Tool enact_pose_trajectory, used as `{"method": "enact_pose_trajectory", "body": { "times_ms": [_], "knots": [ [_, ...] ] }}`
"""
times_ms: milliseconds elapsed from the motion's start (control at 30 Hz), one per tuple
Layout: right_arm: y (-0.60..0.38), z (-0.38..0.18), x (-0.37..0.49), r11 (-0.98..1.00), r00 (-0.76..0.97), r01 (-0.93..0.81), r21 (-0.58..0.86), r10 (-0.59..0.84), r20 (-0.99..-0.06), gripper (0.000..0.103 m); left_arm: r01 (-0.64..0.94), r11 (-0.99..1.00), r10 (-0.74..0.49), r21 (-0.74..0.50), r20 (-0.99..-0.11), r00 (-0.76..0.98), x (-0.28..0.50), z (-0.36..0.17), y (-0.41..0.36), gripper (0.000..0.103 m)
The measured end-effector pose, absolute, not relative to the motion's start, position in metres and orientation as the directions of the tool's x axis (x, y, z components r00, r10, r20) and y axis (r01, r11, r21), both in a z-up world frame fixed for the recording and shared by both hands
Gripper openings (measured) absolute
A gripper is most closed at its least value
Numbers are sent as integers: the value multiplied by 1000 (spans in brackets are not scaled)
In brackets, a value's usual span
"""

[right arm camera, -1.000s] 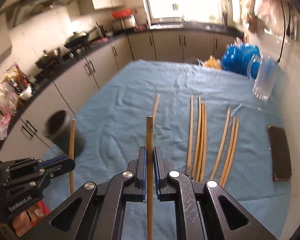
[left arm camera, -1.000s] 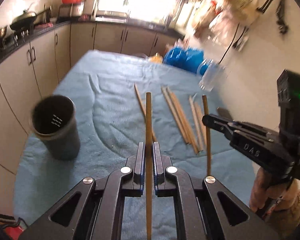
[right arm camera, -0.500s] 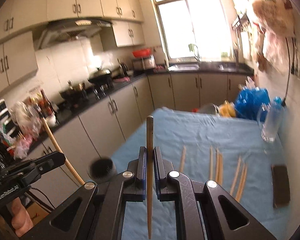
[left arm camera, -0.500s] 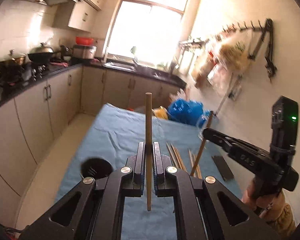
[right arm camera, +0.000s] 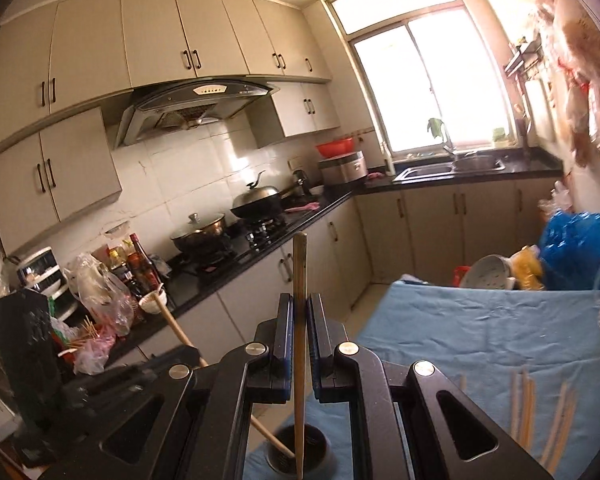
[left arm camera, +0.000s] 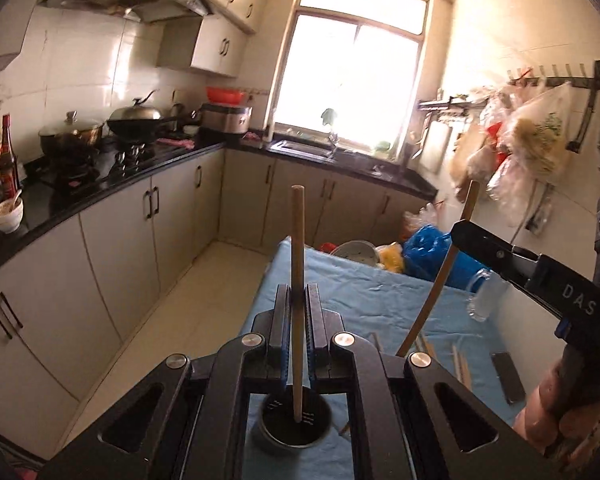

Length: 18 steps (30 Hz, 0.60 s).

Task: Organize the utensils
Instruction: 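Lower the left tool's chopstick into the black holder while the right tool drops its chopstick in, then open both tools and move them back over the remaining chopsticks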

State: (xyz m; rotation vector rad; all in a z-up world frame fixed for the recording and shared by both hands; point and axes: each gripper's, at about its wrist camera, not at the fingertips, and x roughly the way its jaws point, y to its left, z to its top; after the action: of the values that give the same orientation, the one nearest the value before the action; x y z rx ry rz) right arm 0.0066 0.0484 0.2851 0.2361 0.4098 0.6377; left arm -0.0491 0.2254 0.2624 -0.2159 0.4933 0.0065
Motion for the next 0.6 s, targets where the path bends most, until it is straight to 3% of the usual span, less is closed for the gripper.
{"method": "enact_pose_trajectory", "body": {
  "times_ms": [333, 600],
  "knots": [
    [95, 194, 66, 829, 629, -466, 309, 556, -543, 7, -84, 972, -70, -218, -614, 786, -7, 201, 227, 6],
    [89, 169, 88, 831, 607, -429, 355, 556, -567, 9, -86, 977, -47, -193, -598, 800, -14, 202, 224, 8]
  ]
}}
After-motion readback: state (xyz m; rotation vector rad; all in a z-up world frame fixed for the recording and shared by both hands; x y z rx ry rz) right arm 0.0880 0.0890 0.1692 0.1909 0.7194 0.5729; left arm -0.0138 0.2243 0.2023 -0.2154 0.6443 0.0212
